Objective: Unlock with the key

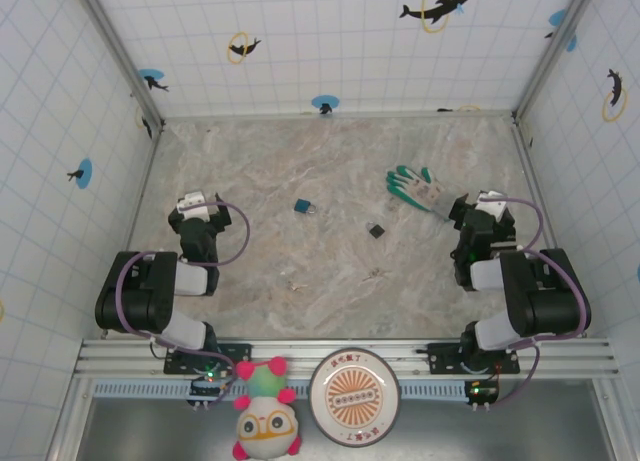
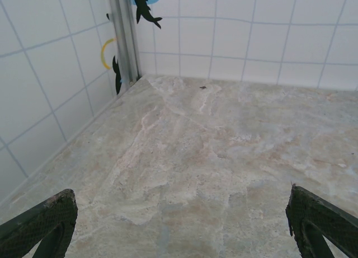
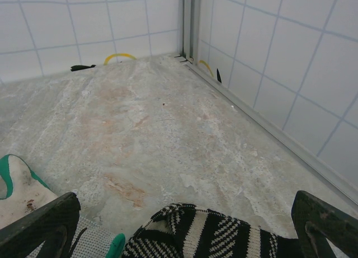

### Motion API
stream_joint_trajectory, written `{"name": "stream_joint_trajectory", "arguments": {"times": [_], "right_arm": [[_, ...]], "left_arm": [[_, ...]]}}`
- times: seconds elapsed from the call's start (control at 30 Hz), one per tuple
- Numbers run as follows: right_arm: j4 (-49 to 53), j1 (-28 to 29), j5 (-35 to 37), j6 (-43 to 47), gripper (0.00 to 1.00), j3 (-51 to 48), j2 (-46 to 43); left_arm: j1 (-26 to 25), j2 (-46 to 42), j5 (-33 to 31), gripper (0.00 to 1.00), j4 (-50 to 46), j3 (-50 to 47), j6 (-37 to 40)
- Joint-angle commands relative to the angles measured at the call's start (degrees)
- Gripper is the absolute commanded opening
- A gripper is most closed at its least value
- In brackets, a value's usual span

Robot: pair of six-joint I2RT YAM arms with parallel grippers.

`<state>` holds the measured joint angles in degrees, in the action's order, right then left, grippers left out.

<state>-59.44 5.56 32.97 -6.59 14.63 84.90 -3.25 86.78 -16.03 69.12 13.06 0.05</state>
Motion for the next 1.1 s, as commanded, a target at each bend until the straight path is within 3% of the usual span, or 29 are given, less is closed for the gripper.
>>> {"name": "stream_joint_trajectory", "arguments": {"times": [0.0,0.6,0.73,0.9,0.97,1.07], "right_arm": [[-0.59,-0.12,0.38,-0.18,1.0,1.83,-0.88],[-0.3,-0.18,-0.58,0.31,1.0,1.8,-2.29],[10.63,0.06,-1.67,1.12,1.0,3.96,-10.45],[22.42,-0.12,-4.08,-1.12,1.0,8.02,-17.74],[26.73,-0.08,-6.29,-3.09,1.0,10.16,-20.26],[33.9,-0.27,-8.46,-11.17,1.0,13.52,-25.4]], "left_arm": [[0.43,-0.01,0.63,0.98,2.16,-0.18,0.45],[0.43,-0.78,0.56,0.98,2.8,-0.12,0.3],[0.43,-7.36,-1.72,0.98,-17.48,7.19,-0.95],[0.43,-14.25,-2.88,0.98,-27.79,11.79,-5.19],[0.39,-16.89,-1.77,0.98,-33.76,14.38,-8.42],[0.44,-19.47,-2.01,0.98,-48.28,20.68,-22.09]]}}
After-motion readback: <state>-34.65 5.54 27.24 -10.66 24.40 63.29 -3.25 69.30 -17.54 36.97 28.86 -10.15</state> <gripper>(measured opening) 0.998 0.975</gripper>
